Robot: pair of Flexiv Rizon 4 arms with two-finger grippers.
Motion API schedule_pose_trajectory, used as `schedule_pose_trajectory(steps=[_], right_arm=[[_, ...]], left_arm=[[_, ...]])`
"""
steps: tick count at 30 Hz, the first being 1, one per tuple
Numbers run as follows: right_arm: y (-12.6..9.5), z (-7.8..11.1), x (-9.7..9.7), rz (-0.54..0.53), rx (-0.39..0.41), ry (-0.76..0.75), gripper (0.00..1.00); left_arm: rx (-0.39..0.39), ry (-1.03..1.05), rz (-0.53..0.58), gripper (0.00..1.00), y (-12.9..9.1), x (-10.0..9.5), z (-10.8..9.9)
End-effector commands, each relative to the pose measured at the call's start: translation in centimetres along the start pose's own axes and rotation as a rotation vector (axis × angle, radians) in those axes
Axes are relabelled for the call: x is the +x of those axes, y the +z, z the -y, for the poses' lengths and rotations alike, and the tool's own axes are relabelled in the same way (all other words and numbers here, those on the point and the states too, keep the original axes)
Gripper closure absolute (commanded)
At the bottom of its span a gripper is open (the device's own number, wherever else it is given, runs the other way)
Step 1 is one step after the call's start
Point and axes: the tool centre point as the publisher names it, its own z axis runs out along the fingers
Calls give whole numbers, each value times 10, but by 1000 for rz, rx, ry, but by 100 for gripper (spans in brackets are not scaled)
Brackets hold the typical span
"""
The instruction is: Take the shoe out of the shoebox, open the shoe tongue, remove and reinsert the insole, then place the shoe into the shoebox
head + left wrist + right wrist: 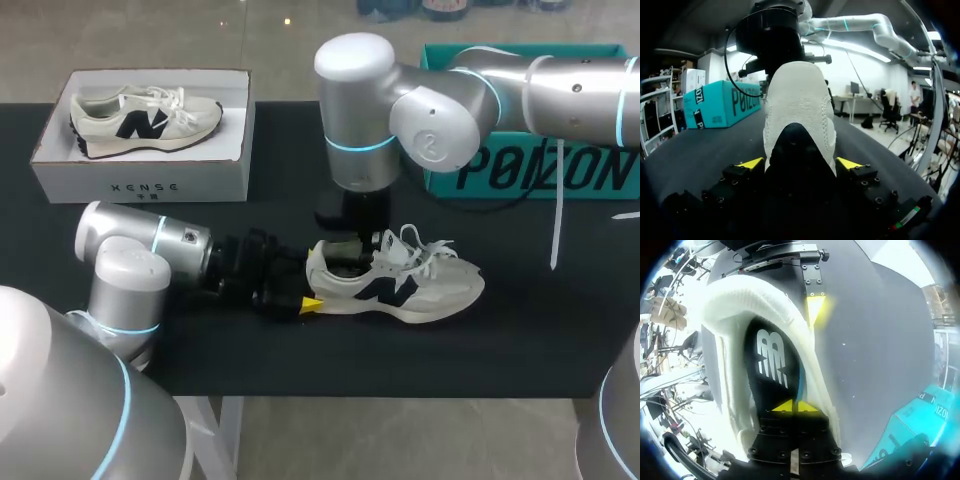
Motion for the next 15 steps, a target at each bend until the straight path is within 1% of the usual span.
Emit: schedule_pose_trajectory(steps=[1,11,15], right_arm=[[-10,5,-1,12,-15,6,100],[-25,12,-6,38,-41,26,100],[-28,18,-9,47,-51,45,100]], left_arm=[[-1,-1,-1,100,4,0,-3],[-1,-1,-1,100,4,0,-3],[-1,-1,-1,100,4,0,-3]])
